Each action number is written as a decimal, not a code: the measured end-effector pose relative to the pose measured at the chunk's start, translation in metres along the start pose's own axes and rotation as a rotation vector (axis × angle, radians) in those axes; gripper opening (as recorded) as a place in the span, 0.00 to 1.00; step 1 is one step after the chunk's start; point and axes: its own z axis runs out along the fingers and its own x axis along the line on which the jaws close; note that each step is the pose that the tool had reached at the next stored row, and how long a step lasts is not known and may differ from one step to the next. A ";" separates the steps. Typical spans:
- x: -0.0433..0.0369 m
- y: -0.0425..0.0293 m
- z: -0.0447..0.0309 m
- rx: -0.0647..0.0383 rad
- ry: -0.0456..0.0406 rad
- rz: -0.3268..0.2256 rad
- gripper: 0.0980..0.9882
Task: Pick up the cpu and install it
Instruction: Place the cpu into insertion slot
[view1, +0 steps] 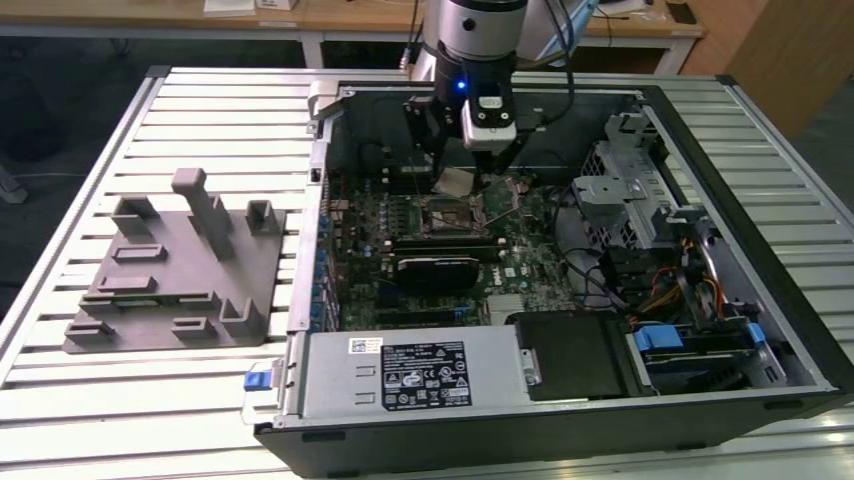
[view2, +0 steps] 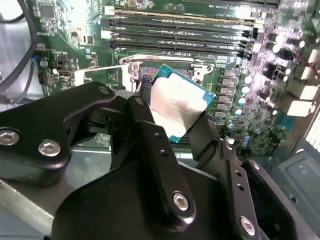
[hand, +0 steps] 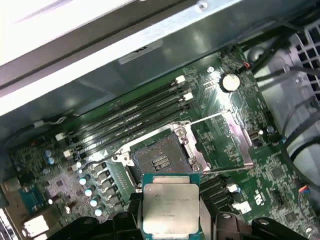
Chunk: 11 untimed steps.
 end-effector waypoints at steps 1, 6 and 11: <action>0.0000 0.0000 0.0000 0.000 0.0003 0.013 0.50; 0.0000 0.0000 0.0001 0.000 0.0023 0.077 0.50; 0.0000 0.0000 0.0001 0.001 0.0041 0.140 0.50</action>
